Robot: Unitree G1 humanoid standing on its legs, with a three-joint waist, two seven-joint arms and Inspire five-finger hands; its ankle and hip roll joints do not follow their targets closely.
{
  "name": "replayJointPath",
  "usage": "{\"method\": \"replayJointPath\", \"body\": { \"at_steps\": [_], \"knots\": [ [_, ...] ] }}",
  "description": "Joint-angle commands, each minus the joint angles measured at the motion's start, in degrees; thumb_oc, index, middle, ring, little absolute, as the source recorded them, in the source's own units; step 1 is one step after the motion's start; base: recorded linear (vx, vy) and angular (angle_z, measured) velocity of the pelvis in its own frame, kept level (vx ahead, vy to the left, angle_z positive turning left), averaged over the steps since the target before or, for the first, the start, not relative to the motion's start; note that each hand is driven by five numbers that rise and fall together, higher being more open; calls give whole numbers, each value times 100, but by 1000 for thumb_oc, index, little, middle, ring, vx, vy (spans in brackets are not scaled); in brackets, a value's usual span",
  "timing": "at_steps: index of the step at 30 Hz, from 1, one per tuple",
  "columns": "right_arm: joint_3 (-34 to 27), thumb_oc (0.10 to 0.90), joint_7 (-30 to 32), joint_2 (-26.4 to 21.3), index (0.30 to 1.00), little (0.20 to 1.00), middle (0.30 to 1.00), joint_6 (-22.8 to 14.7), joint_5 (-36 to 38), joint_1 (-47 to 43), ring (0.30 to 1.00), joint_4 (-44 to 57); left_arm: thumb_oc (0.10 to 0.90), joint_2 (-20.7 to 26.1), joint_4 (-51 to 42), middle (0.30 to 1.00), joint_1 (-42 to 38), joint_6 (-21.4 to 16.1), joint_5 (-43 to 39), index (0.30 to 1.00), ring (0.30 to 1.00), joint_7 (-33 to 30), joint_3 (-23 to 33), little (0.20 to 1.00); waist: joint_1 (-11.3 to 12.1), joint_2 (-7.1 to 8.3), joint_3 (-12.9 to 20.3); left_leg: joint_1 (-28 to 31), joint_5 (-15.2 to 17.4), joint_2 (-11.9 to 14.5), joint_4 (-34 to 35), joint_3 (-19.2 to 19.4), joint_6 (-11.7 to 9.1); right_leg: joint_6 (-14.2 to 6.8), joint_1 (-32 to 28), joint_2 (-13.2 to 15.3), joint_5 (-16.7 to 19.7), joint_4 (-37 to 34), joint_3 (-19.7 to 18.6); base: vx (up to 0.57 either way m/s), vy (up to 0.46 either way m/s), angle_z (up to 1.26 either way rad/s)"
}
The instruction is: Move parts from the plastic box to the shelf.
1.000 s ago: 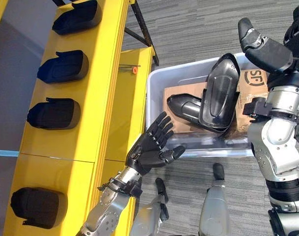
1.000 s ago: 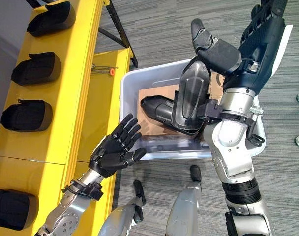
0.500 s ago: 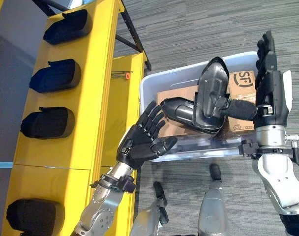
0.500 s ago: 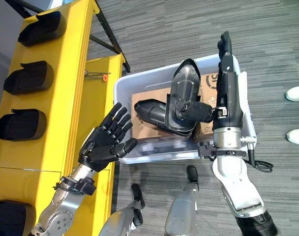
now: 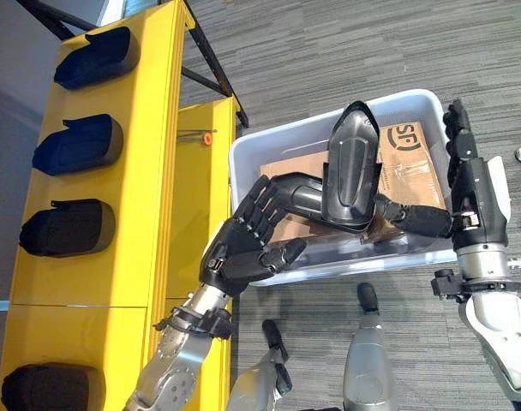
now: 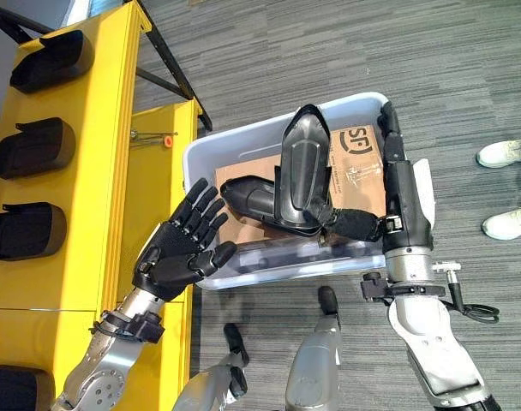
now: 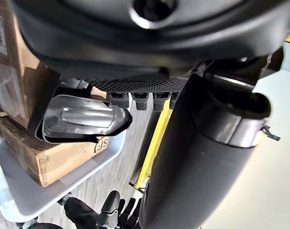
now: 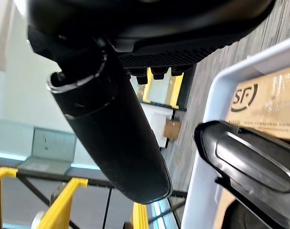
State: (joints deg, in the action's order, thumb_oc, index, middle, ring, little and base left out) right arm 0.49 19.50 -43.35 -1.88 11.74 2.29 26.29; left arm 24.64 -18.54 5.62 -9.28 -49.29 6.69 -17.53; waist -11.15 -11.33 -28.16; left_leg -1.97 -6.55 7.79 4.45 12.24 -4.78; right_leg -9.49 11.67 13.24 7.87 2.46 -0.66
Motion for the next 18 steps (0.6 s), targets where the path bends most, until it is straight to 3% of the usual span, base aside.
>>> {"method": "replayJointPath", "body": {
  "at_steps": [1, 5, 7, 18],
  "knots": [
    [71, 900, -165, -210, 1000, 1000, 1000, -939, -370, -381, 1000, 688, 900, 428, -673, 1000, 34, -769, -206, 1000, 1000, 218, 405, 1000, -17, 318, 423, -15, 694, 211, -400, -118, 113, 332, -90, -129, -1300, 881, 213, -37, -9, 1],
    [486, 900, -385, -296, 1000, 1000, 1000, -871, -868, -727, 1000, 681, 900, 467, -645, 1000, -58, -755, -215, 1000, 1000, 222, 319, 1000, 68, 265, 384, -63, 662, 196, -383, -171, 105, 346, -72, -127, -1305, 873, 259, -8, -2, 0],
    [726, 900, -491, -338, 1000, 1000, 1000, -619, -804, -968, 1000, 626, 900, 467, -635, 1000, -111, -748, -220, 1000, 1000, 242, 283, 1000, 113, 232, 348, -81, 636, 188, -362, -194, 107, 354, -65, -119, -1296, 859, 282, 0, 0, 0],
    [1628, 900, -475, -301, 1000, 1000, 1000, -221, -1572, -2013, 1000, -6, 900, 480, -464, 1000, -383, -739, -186, 1000, 1000, 310, 103, 1000, 285, 107, 95, -297, 597, 99, -409, -317, 146, 396, 98, -64, -1315, 958, 383, -19, -7, 2]
  ]
}}
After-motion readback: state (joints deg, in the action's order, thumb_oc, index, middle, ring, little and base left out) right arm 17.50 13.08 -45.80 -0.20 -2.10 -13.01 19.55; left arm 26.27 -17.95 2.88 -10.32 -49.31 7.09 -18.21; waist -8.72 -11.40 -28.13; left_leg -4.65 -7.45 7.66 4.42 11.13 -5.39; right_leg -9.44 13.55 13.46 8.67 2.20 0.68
